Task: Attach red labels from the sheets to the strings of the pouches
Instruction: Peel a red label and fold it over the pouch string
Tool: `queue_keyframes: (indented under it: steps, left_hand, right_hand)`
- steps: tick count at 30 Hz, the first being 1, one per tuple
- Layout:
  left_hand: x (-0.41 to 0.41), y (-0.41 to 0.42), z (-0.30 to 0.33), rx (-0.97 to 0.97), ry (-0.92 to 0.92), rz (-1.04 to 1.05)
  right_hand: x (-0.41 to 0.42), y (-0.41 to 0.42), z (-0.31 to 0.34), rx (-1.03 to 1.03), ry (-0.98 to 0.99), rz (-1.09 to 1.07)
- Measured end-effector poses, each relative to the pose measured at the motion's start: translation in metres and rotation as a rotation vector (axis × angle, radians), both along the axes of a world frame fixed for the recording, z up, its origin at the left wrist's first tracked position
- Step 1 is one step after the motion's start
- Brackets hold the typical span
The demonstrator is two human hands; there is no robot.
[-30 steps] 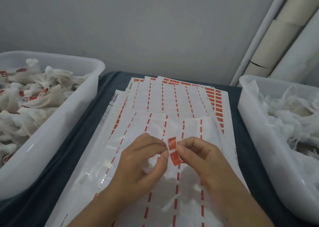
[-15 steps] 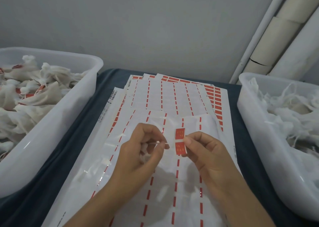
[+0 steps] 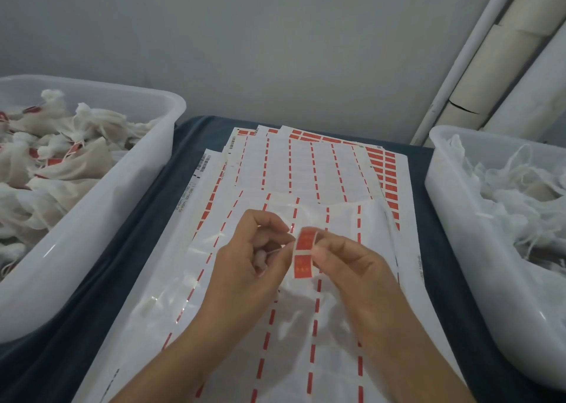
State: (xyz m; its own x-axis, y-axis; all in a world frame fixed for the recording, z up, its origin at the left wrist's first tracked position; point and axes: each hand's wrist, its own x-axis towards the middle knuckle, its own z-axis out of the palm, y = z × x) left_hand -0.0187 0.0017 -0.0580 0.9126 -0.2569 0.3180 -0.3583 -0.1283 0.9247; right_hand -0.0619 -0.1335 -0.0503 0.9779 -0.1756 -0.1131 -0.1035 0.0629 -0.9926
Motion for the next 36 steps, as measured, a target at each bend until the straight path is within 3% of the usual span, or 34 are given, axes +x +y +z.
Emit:
queue_keyframes:
  steps: [9, 18, 28, 36]
  left_hand:
    - [-0.001, 0.0, 0.002, 0.013, -0.031, 0.01]
    - [-0.001, 0.0, 0.001, 0.001, 0.005, 0.002]
    - [-0.001, -0.001, 0.003, -0.059, 0.077, -0.001]
    - [-0.002, -0.002, 0.001, 0.032, -0.046, 0.026]
  right_hand:
    - [0.006, -0.002, -0.011, 0.133, -0.009, -0.077]
    - [0.007, -0.002, -0.015, 0.057, -0.085, -0.176]
    - [0.002, -0.002, -0.013, -0.099, -0.173, -0.149]
    - [0.004, -0.005, -0.008, -0.212, -0.178, -0.193]
